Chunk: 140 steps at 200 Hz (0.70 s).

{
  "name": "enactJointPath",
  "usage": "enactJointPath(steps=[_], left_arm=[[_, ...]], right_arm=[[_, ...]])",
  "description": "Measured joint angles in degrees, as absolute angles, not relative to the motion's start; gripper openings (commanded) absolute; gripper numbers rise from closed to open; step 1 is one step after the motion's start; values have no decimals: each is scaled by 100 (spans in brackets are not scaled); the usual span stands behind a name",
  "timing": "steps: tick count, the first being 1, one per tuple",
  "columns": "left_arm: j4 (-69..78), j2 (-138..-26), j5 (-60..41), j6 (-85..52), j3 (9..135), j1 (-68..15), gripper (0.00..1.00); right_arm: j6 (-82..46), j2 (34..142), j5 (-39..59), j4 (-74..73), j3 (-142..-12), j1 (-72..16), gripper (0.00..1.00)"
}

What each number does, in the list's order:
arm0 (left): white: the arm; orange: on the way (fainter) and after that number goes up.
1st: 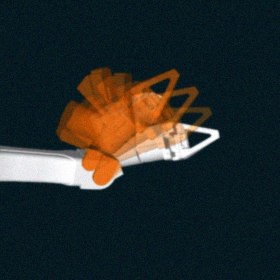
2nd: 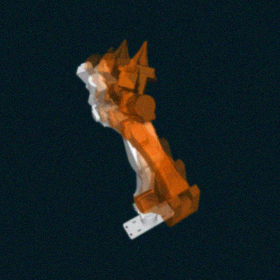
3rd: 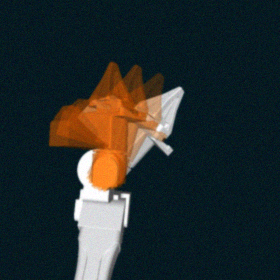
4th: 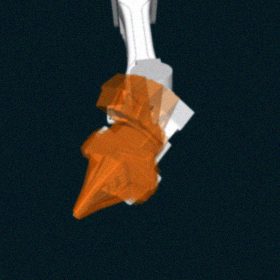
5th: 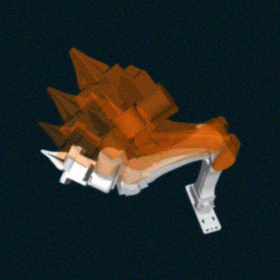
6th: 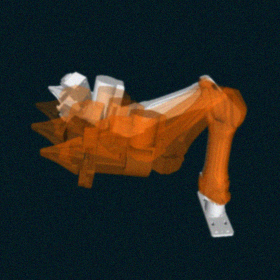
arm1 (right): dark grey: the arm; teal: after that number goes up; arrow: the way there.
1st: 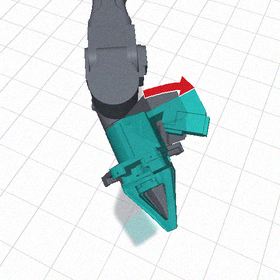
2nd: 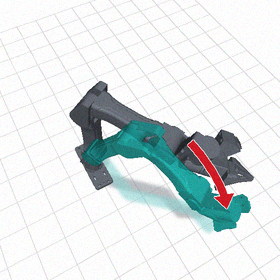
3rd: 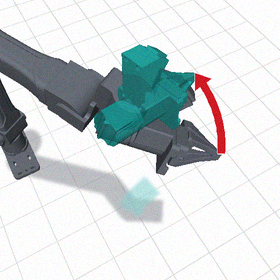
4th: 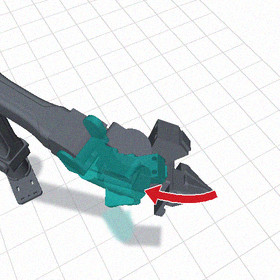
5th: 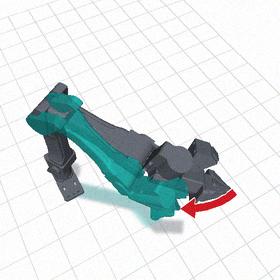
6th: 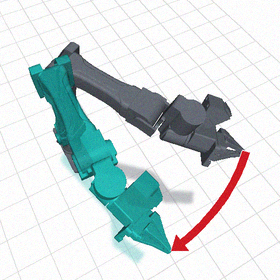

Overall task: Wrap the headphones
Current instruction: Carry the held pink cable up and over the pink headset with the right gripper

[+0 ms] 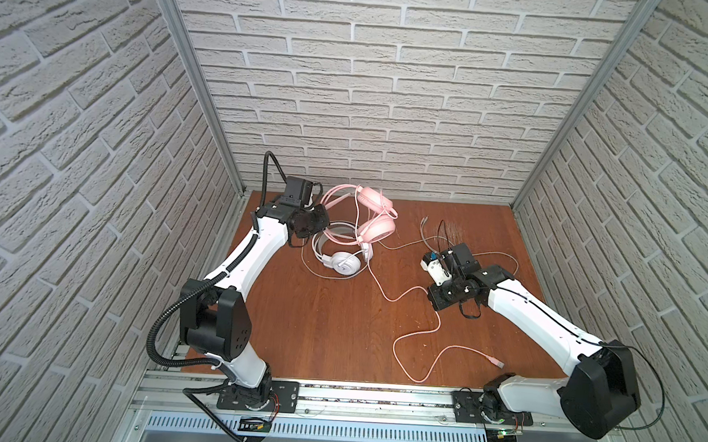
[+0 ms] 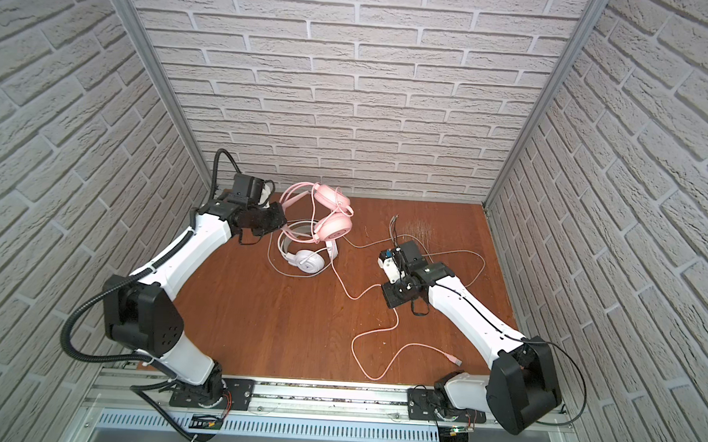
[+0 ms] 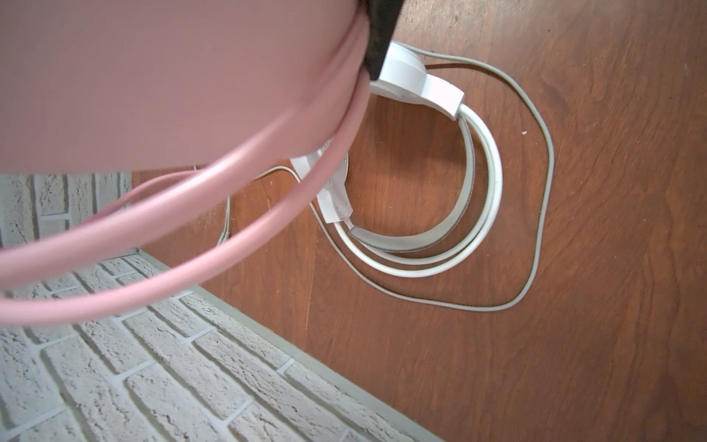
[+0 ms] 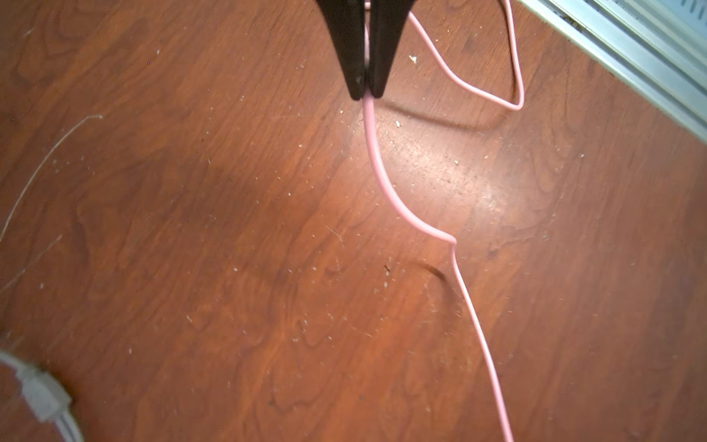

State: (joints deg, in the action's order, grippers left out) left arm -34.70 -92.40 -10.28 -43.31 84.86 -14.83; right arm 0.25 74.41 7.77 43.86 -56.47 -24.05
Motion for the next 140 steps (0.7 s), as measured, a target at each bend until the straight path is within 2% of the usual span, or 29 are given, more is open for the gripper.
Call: enactJointPath(steps=[54, 140], left_arm=[[-3433, -9529, -777, -4219, 8705, -1695, 0], [-3734, -10001, -309, -3966, 8984, -2158, 0]], right_arm=[[797, 7032, 1212, 4340, -6055, -2657, 5], [1778, 7057, 1625, 4342, -6886, -2858, 5]])
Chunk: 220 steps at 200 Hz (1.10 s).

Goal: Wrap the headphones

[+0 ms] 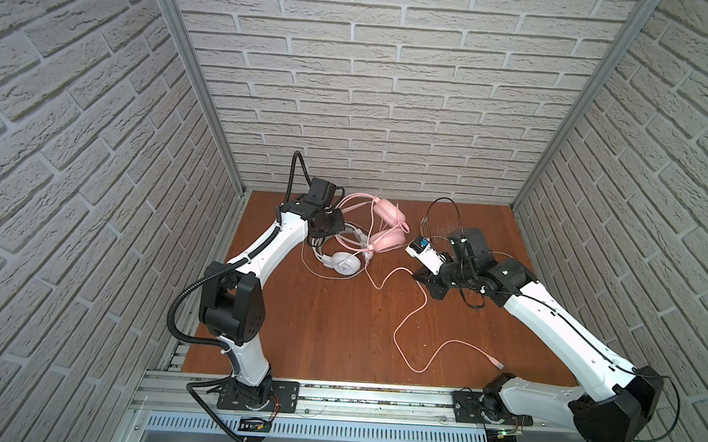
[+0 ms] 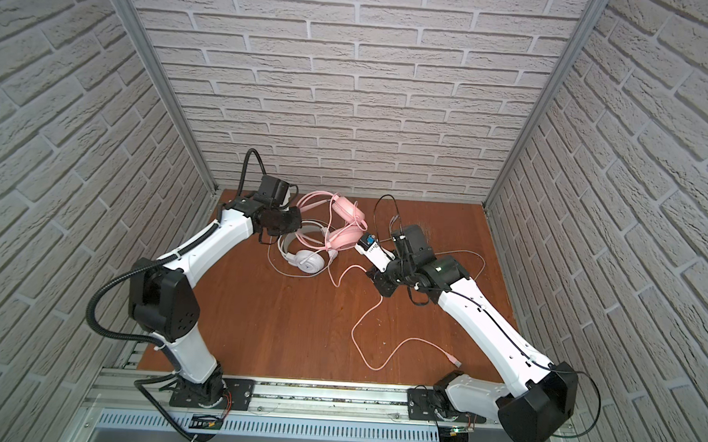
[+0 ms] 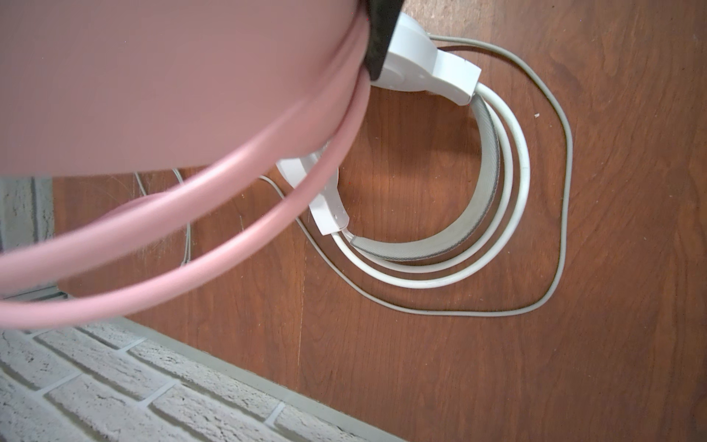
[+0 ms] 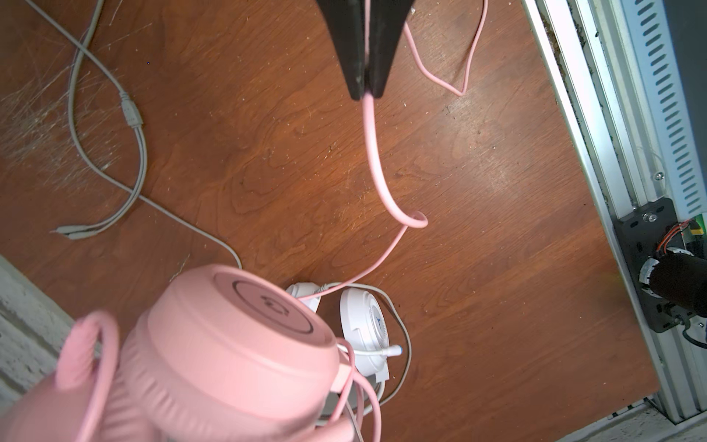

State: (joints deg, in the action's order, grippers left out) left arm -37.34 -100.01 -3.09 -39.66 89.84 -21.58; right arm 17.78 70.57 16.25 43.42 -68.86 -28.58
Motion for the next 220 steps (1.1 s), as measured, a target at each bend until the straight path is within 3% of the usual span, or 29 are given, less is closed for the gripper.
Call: enactJointPath(steps=[113, 220], left_arm=[[-4246, -10381, -38, -3452, 9330, -2576, 0], [-4678, -10578, -185, -3017, 9539, -2794, 0]], right_arm=[[2040, 7791, 1824, 4313, -8230, -2873, 6], [1883, 8427, 1249, 4794, -9061, -2873, 6]])
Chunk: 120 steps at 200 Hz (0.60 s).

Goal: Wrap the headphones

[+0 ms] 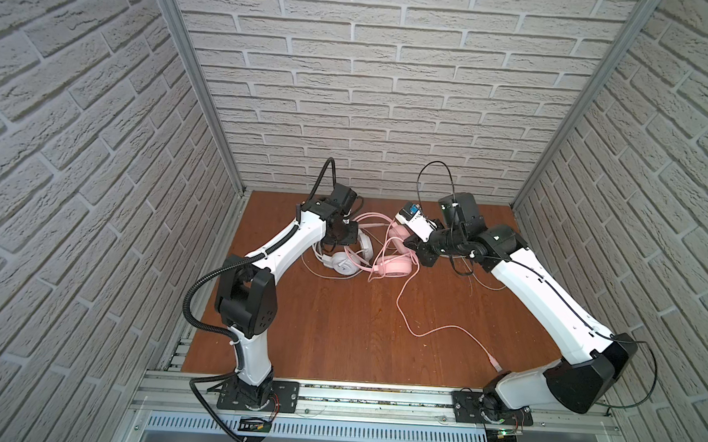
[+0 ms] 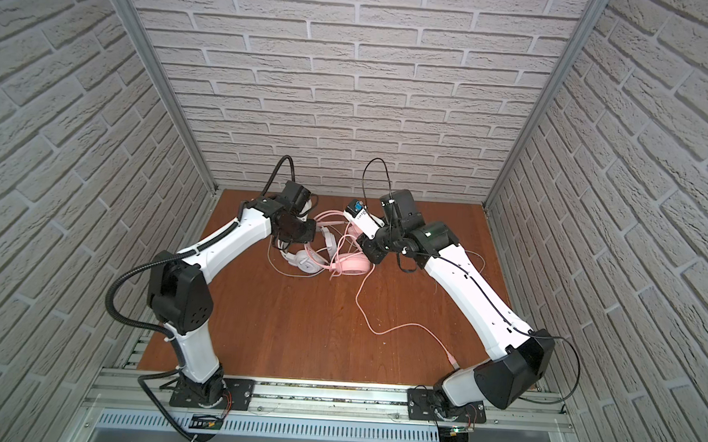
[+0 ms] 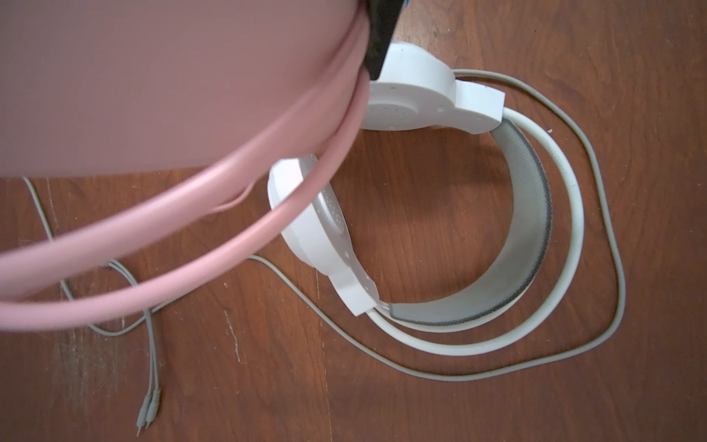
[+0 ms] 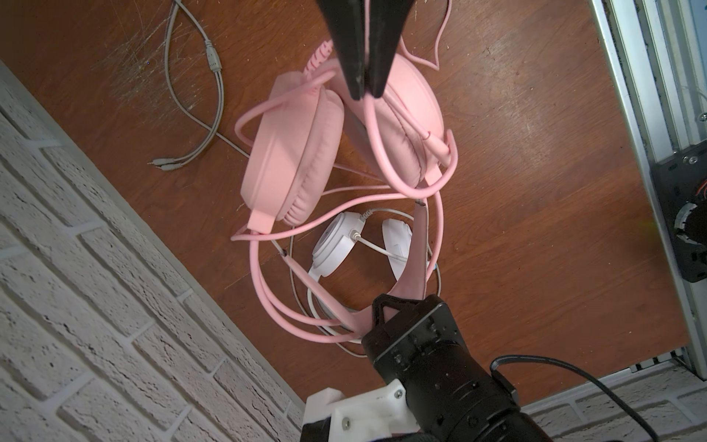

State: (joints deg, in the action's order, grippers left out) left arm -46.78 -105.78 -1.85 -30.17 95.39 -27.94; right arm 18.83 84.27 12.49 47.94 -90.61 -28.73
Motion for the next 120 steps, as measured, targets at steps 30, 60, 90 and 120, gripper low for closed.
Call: enactJointPath(steps=[30, 60, 90, 120], left_arm=[[-4711, -10739, -242, -2961, 9620, -2869, 0], [-4742, -10768, -259, -2958, 9642, -2880, 0], [-4759, -10790, -268, -3022, 9679, -2888, 0], [-4753, -10871, -320, -3175, 9769, -2888, 0]], right_arm=[[1835, 8582, 1269, 4895, -9212, -2862, 5], [1859, 8777, 1446, 5039, -9421, -2856, 5], [1970, 8799, 1730, 5277, -9430, -2856, 5], [2049, 8866, 1966, 5531, -9461, -2862, 5]])
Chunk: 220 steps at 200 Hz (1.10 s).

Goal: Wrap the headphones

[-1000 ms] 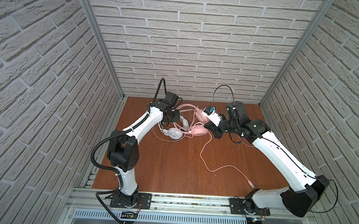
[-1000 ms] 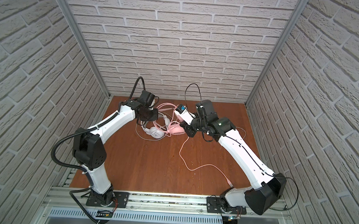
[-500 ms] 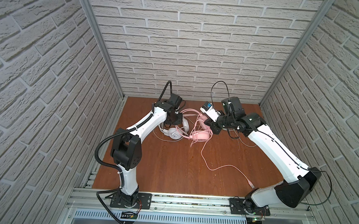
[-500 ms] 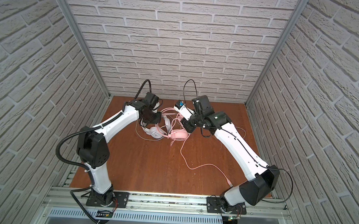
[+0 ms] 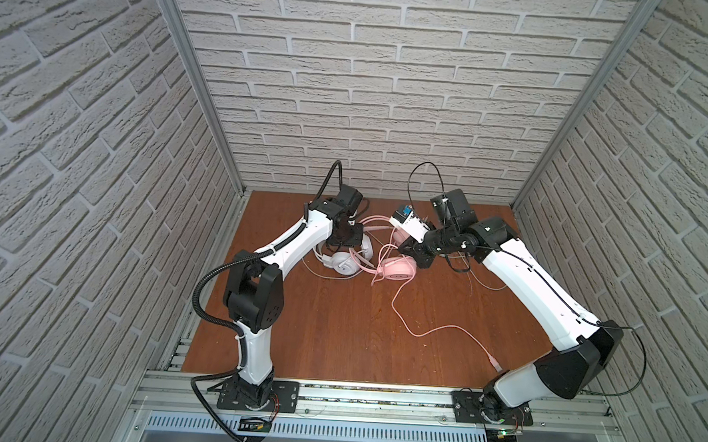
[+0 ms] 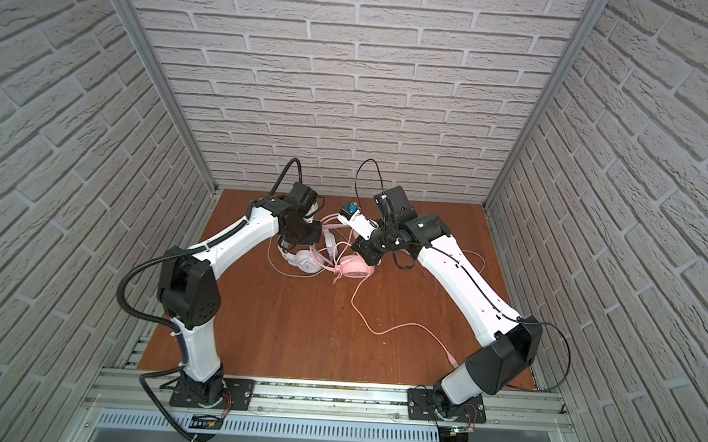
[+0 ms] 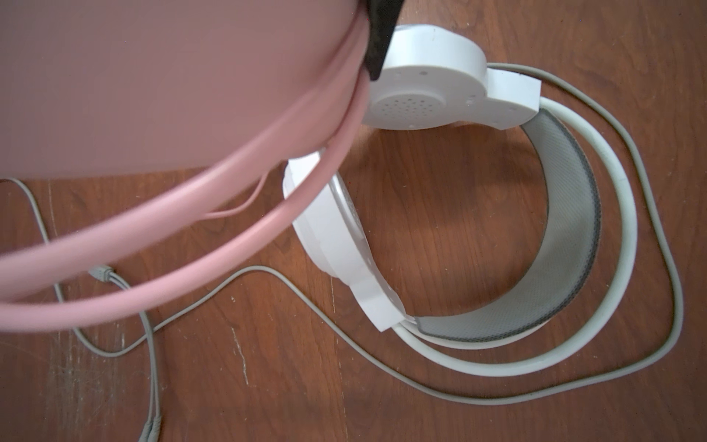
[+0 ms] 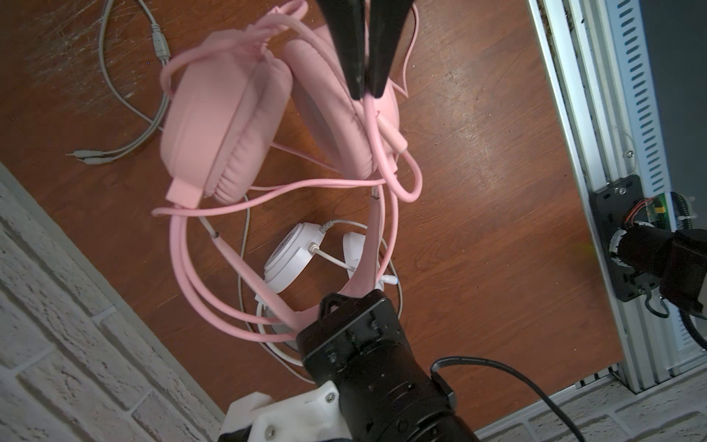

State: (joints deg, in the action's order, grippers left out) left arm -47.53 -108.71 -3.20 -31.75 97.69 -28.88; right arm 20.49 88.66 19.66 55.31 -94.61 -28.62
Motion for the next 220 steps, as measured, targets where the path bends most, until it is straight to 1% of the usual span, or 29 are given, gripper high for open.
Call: enactJointPath(steps=[34, 68, 166, 220], left_arm=[[-4753, -10938, -403, -3275, 9810, -2895, 0], [-4759, -10940, -432, -3253, 9808, -2897, 0], [-4954, -10940, -436, -2805, 9797, -3037, 0], [-5063, -10940, -482, -2558, 9797, -3127, 0]], right_arm=[[1957, 8949, 1872, 5594, -9461, -2877, 5], [1763, 9094, 1496, 5621, -9644, -2851, 5], [1741, 9413, 596, 6163, -10228, -2670, 5], [1732, 9662, 187, 6388, -10499, -2423, 5]])
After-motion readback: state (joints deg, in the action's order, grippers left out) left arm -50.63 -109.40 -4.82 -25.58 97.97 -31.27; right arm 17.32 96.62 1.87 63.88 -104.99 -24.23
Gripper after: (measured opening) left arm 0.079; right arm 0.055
